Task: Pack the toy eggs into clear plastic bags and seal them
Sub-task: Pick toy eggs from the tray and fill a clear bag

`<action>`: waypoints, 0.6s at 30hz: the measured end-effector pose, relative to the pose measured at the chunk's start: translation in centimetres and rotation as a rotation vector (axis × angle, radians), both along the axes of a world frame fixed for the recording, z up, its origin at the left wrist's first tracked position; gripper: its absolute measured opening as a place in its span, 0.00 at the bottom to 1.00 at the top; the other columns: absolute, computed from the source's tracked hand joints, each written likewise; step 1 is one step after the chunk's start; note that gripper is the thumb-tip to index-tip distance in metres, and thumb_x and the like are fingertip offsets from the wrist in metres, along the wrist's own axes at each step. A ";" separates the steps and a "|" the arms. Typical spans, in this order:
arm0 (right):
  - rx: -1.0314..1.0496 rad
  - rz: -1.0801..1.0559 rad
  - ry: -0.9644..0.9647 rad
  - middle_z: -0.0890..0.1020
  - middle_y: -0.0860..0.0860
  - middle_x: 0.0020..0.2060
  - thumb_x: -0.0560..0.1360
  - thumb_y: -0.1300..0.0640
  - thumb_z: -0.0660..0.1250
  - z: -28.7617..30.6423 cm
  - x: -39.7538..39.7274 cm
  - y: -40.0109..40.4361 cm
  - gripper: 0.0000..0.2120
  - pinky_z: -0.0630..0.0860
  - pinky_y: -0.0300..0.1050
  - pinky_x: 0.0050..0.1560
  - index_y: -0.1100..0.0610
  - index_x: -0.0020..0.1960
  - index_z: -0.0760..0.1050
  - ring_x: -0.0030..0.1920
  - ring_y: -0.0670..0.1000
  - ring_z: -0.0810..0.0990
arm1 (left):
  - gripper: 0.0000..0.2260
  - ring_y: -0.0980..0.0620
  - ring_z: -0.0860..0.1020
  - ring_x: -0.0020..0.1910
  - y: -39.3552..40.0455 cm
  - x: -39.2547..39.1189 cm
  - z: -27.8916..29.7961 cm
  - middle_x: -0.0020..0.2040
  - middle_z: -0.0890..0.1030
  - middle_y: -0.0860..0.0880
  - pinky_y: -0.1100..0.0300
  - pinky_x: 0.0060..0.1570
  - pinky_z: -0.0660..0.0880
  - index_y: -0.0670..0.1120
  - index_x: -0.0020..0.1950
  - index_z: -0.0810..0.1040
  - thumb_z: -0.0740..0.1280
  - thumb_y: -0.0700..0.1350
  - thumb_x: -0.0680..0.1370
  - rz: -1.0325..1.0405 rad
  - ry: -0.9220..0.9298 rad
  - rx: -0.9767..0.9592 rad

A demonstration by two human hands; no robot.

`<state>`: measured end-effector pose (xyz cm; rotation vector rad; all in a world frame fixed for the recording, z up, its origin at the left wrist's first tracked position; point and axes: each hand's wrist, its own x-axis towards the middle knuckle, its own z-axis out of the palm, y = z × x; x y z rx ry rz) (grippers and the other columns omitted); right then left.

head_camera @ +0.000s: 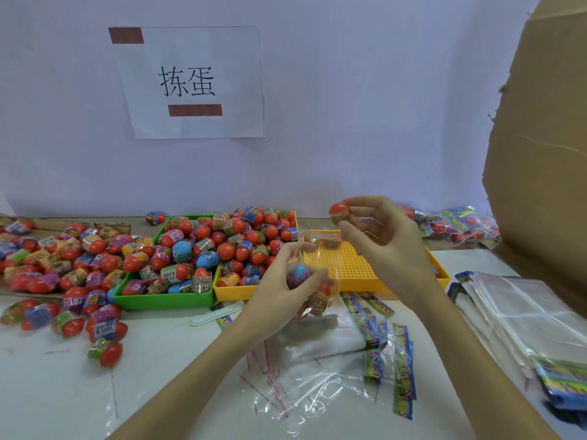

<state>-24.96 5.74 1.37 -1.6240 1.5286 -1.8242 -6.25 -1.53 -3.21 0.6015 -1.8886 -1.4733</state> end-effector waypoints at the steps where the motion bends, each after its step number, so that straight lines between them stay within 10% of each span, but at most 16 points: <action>1: 0.017 0.020 0.058 0.85 0.45 0.45 0.80 0.57 0.74 -0.1 0.1 0.2 0.13 0.79 0.35 0.43 0.48 0.64 0.81 0.44 0.43 0.85 | 0.17 0.49 0.87 0.53 0.0 0.0 -0.1 0.53 0.88 0.47 0.47 0.56 0.85 0.53 0.71 0.69 0.70 0.47 0.84 0.000 0.000 -0.016; 7: 0.202 0.039 0.319 0.83 0.41 0.52 0.82 0.52 0.71 -0.5 0.5 0.4 0.13 0.76 0.33 0.33 0.45 0.65 0.79 0.27 0.48 0.83 | 0.21 0.47 0.87 0.55 -0.2 -0.3 -0.4 0.54 0.88 0.46 0.45 0.60 0.83 0.54 0.73 0.69 0.72 0.49 0.82 0.019 0.009 -0.077; 18: 0.261 0.029 0.530 0.78 0.45 0.54 0.84 0.51 0.65 -0.4 1.2 0.5 0.10 0.73 0.33 0.40 0.43 0.58 0.85 0.37 0.49 0.79 | 0.15 0.41 0.84 0.50 -0.6 -0.4 -0.9 0.50 0.84 0.44 0.40 0.56 0.81 0.55 0.69 0.74 0.71 0.51 0.83 0.019 0.017 -0.166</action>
